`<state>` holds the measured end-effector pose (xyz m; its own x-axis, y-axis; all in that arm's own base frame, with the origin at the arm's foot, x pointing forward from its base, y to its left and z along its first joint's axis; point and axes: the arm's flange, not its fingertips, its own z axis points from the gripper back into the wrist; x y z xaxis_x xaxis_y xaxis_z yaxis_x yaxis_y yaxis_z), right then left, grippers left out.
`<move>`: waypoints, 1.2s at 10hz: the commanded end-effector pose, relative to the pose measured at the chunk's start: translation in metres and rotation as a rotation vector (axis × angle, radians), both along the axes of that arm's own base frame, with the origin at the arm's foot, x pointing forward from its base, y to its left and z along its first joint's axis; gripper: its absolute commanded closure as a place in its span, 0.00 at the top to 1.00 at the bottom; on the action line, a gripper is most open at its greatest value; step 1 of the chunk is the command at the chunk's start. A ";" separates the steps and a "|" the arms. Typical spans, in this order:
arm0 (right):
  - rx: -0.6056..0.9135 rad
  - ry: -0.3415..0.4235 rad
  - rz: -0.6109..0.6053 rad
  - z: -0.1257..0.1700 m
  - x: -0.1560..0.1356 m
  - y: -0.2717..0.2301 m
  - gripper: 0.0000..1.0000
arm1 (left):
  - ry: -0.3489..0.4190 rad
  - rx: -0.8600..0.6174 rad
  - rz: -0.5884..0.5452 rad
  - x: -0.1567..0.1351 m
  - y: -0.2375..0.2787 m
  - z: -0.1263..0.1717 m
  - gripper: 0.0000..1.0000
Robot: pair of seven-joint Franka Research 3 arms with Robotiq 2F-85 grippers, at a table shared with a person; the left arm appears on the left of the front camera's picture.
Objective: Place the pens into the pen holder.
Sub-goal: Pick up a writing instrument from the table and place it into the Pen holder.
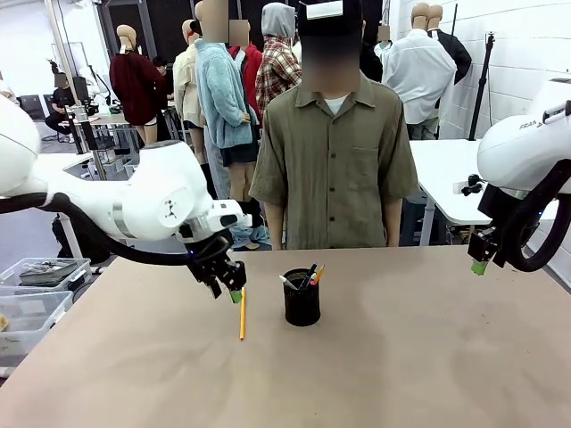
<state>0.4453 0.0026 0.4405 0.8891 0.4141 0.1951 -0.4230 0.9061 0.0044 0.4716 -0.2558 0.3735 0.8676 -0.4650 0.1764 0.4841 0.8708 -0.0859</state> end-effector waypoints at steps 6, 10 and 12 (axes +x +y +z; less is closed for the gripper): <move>-0.031 -0.012 0.005 -0.003 -0.001 -0.001 0.60 | 0.056 0.055 0.193 0.039 -0.040 -0.024 0.69; -0.031 -0.012 0.005 -0.003 -0.001 -0.001 0.60 | 0.045 0.046 0.137 0.031 -0.030 -0.024 0.69; -0.031 -0.012 0.005 -0.003 -0.001 -0.001 0.60 | 0.056 0.037 0.206 0.039 -0.032 -0.024 0.69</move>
<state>0.4453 0.0027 0.4405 0.8890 0.4142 0.1951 -0.4231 0.9061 0.0044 0.5079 -0.2883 0.3477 0.9415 -0.3165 0.1157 0.3254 0.9431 -0.0685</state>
